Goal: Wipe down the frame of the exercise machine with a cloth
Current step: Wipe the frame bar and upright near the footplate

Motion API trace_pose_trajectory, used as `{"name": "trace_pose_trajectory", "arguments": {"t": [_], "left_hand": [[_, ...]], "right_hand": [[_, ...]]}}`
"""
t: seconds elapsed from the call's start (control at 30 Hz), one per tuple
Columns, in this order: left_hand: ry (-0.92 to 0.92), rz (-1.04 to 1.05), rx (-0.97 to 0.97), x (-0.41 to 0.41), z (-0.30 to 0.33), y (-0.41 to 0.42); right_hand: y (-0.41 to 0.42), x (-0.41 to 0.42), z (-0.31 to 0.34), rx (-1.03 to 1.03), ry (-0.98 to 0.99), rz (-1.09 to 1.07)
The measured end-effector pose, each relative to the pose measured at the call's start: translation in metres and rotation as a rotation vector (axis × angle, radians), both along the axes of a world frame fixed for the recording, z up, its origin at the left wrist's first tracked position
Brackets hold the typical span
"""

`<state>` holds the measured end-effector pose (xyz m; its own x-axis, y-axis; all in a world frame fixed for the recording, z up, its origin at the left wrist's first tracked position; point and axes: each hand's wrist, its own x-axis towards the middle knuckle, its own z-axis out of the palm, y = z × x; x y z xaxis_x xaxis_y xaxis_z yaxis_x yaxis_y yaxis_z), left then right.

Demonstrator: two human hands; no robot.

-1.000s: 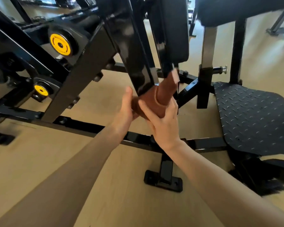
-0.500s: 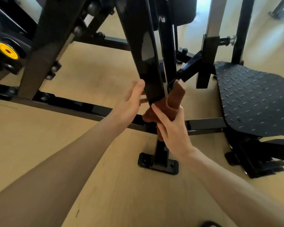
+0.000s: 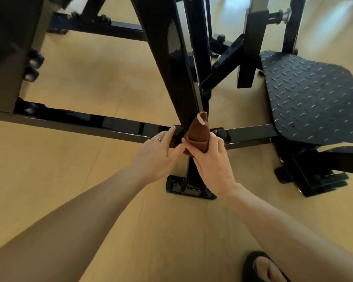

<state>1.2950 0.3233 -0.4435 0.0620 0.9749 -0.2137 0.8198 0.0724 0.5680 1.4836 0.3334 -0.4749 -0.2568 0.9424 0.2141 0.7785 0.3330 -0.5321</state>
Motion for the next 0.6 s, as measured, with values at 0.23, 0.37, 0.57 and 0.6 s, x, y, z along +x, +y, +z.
{"name": "trace_pose_trajectory", "arguments": {"t": [0.23, 0.37, 0.57, 0.6], "left_hand": [[0.326, -0.121, 0.095, -0.007, -0.020, -0.005], [0.353, -0.156, 0.109, -0.013, -0.027, -0.004], [0.348, -0.210, 0.092, -0.015, -0.021, -0.005], [0.347, -0.220, 0.084, -0.016, -0.019, -0.005]], "right_hand": [[-0.028, 0.025, -0.036, -0.207, -0.022, 0.042], [-0.039, 0.013, -0.044, -0.205, -0.003, -0.043], [-0.092, 0.011, -0.039, -0.154, -0.149, 0.014], [-0.094, 0.012, -0.038, -0.140, -0.194, 0.022]]}}
